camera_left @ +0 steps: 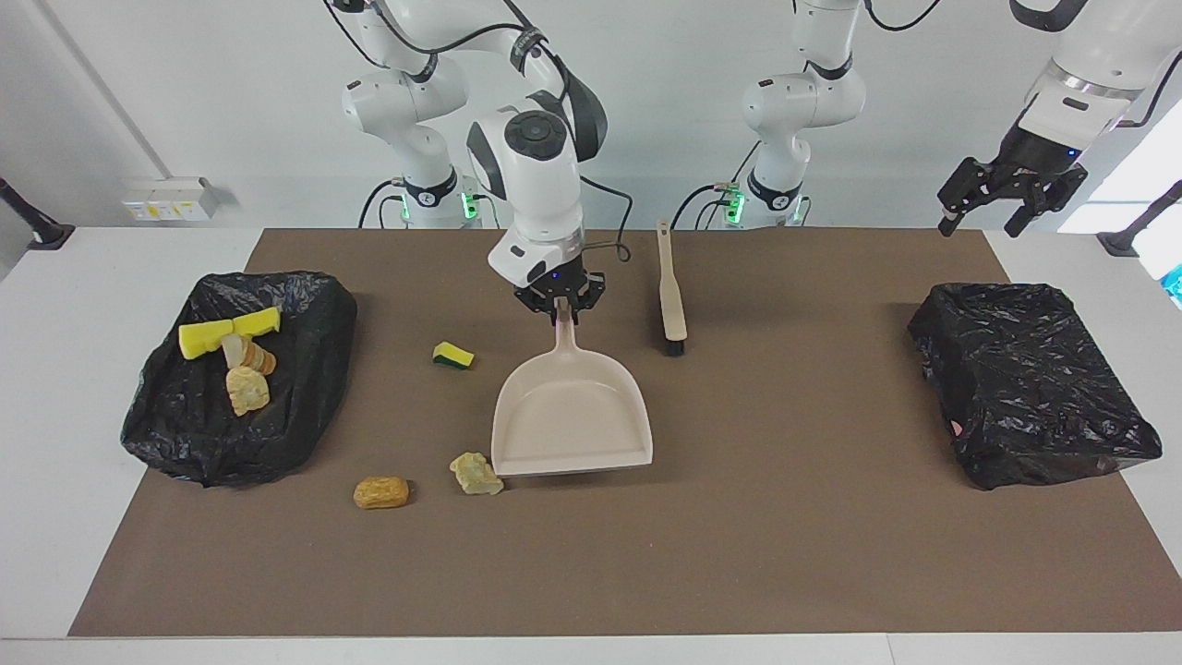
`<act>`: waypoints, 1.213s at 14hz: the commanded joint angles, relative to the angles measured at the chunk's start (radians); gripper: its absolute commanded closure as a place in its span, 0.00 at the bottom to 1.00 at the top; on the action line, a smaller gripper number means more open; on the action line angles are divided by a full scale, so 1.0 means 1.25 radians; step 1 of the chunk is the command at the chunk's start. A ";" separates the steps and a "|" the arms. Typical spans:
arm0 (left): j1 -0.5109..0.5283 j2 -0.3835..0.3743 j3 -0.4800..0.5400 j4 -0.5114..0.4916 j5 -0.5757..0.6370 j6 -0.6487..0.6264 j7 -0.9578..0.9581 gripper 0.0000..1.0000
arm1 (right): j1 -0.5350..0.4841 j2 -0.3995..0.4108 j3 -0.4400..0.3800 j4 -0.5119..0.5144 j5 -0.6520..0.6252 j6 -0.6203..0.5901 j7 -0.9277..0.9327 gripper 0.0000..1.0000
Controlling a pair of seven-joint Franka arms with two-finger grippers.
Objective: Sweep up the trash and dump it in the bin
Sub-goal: 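Carry the empty dustpan back to the table center with the right gripper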
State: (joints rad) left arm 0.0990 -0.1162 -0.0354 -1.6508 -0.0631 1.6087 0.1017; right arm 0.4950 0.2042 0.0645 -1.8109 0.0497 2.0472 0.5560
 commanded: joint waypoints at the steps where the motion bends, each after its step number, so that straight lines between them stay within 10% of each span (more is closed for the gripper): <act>1: -0.003 -0.022 0.004 -0.028 0.009 -0.002 0.013 0.00 | 0.042 0.110 -0.005 0.122 0.011 0.004 0.091 1.00; 11: -0.002 -0.021 0.004 -0.037 0.008 0.007 0.011 0.00 | 0.086 0.278 -0.006 0.234 -0.003 0.105 0.134 0.96; 13: -0.004 -0.021 0.004 -0.038 0.008 0.002 0.011 0.00 | 0.088 0.280 -0.006 0.233 -0.032 0.113 0.131 0.01; 17: -0.001 -0.019 0.004 -0.038 0.008 0.015 0.011 0.00 | 0.095 0.258 -0.006 0.229 -0.054 0.102 0.127 0.00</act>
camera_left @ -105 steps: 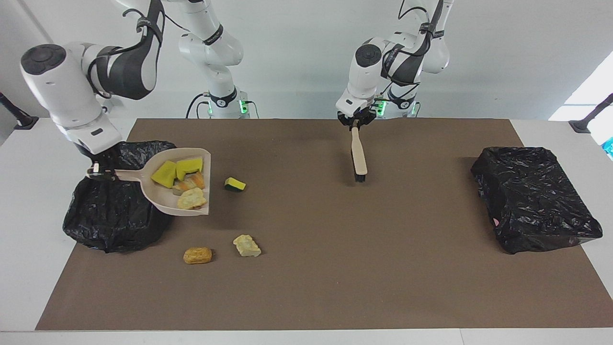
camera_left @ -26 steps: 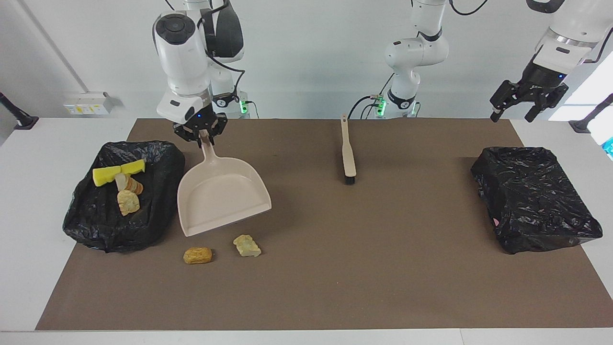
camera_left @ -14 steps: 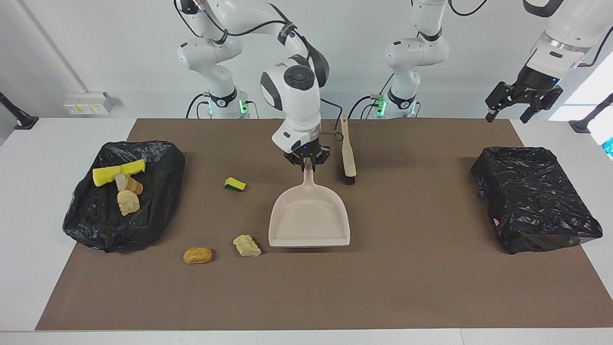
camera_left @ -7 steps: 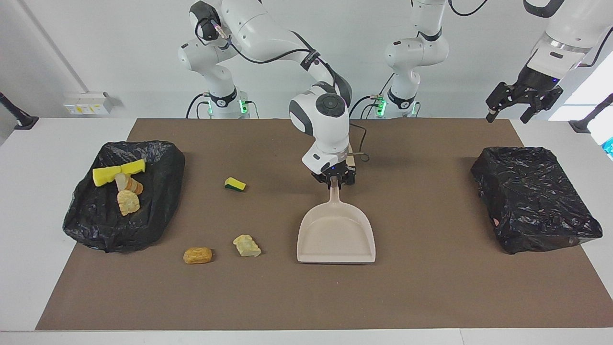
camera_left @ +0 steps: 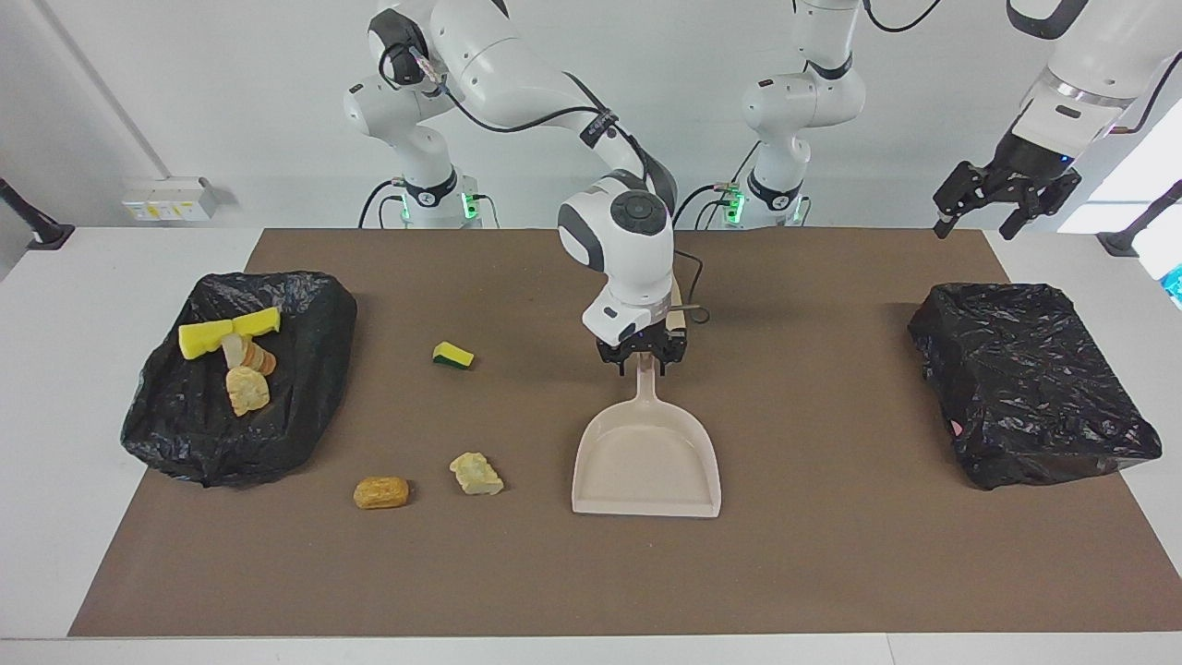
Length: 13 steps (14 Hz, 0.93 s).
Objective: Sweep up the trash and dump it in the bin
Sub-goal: 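Carry the empty dustpan back to the table center with the right gripper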
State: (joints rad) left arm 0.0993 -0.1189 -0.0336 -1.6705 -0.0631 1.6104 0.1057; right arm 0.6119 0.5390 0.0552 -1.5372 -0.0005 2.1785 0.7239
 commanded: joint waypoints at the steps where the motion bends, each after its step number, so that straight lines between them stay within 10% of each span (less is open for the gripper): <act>1: -0.001 -0.015 0.002 -0.022 0.008 0.014 0.007 0.00 | 0.001 -0.018 0.002 0.009 -0.012 -0.006 -0.008 0.00; 13: -0.065 0.030 0.001 -0.053 0.008 0.159 -0.024 0.00 | 0.082 -0.292 0.026 -0.224 0.011 -0.114 0.100 0.00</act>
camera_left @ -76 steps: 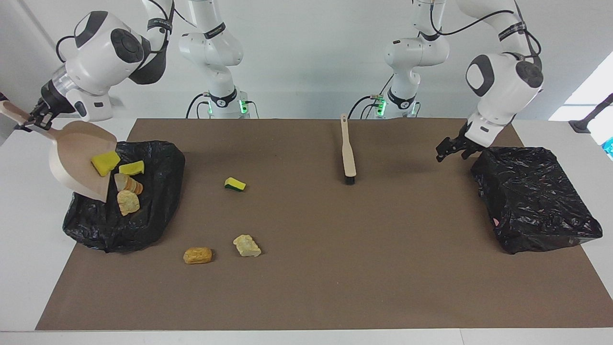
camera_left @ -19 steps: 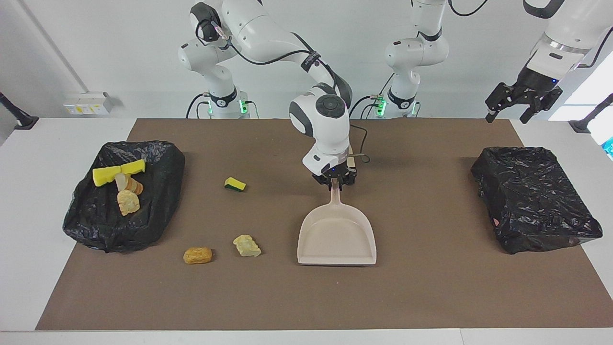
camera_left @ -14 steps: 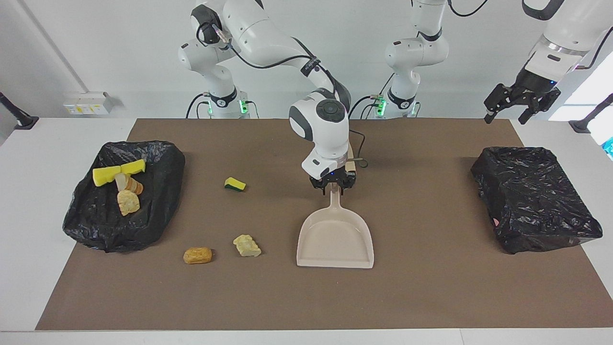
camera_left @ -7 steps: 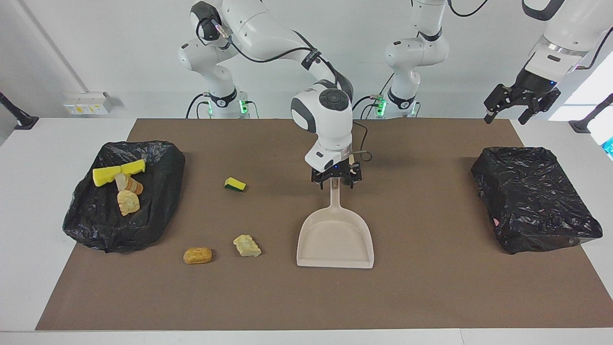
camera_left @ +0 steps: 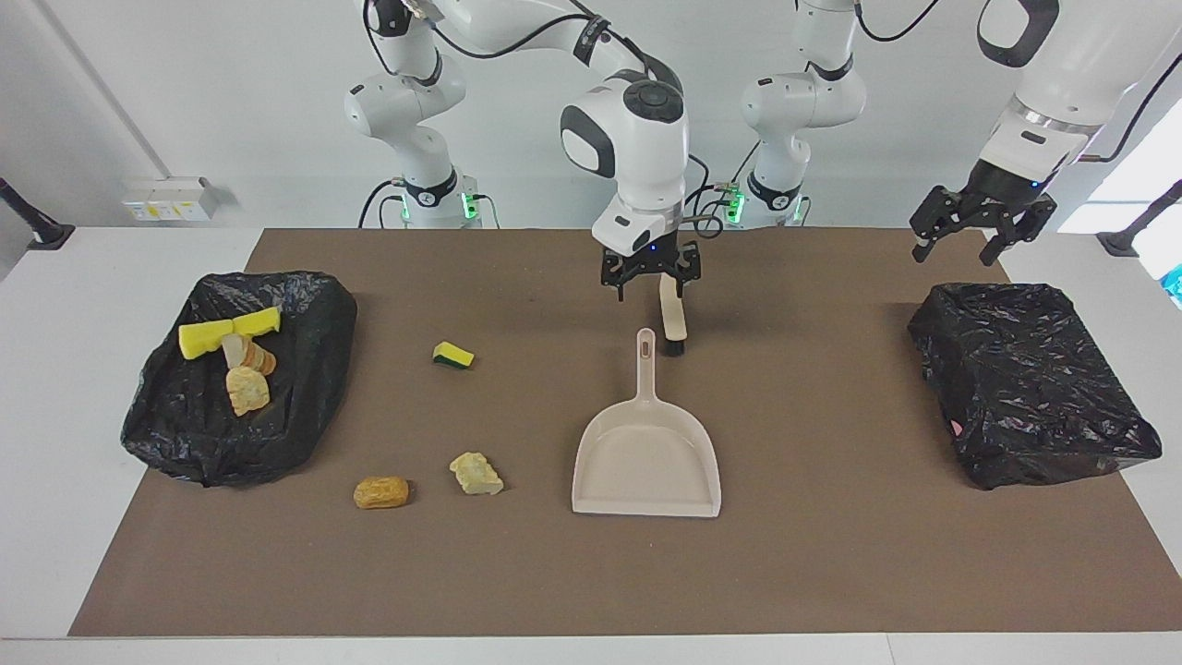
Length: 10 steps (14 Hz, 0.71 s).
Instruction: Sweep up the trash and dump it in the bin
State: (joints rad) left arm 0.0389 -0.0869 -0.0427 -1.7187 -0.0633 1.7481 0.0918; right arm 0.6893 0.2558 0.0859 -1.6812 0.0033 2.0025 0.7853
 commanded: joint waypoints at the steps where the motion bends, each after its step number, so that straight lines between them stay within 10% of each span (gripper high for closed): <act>1: -0.031 0.028 0.008 -0.013 0.008 0.105 -0.013 0.00 | 0.035 -0.089 0.001 -0.146 0.018 0.033 0.059 0.00; 10: -0.208 0.143 0.010 -0.013 0.009 0.266 -0.188 0.00 | 0.171 -0.121 0.001 -0.260 -0.027 0.138 0.217 0.00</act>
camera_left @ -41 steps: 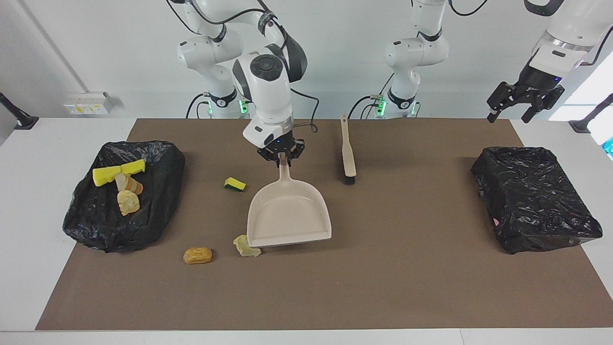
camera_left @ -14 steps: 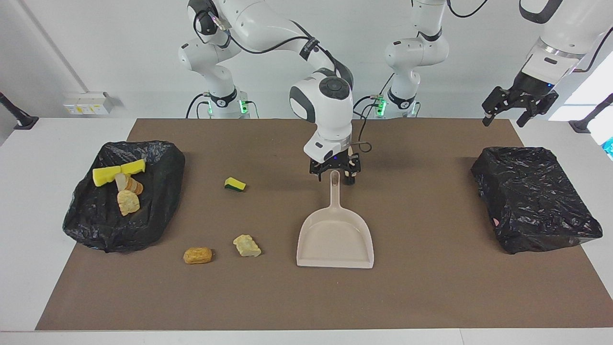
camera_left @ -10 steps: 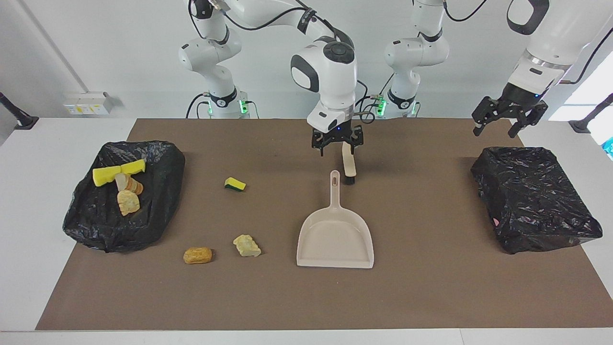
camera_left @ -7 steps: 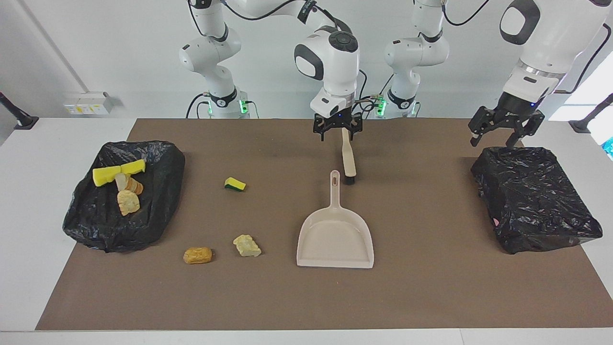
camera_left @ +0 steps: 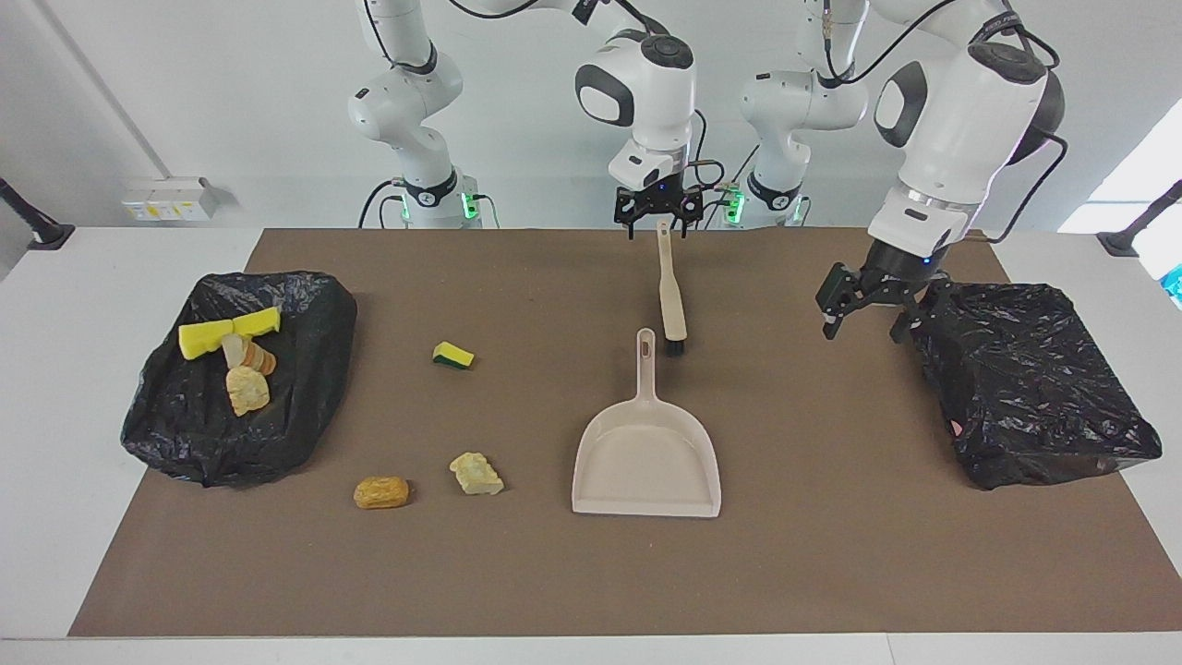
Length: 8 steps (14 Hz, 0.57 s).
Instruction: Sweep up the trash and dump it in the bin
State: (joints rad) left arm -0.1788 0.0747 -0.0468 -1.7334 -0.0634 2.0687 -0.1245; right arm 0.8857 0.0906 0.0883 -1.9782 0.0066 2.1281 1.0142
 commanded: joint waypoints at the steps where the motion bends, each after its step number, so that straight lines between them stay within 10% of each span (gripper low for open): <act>1: -0.047 0.014 0.012 -0.010 0.009 0.003 -0.013 0.00 | 0.024 0.026 -0.002 -0.023 -0.037 0.043 0.035 0.00; 8: -0.161 0.108 0.012 -0.041 0.009 0.047 -0.013 0.00 | 0.036 0.085 -0.001 -0.064 -0.041 0.126 0.037 0.00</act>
State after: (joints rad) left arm -0.3331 0.1617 -0.0479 -1.7800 -0.0634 2.0789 -0.1297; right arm 0.9242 0.2027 0.0872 -2.0323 -0.0255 2.2630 1.0343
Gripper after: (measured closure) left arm 0.000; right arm 0.000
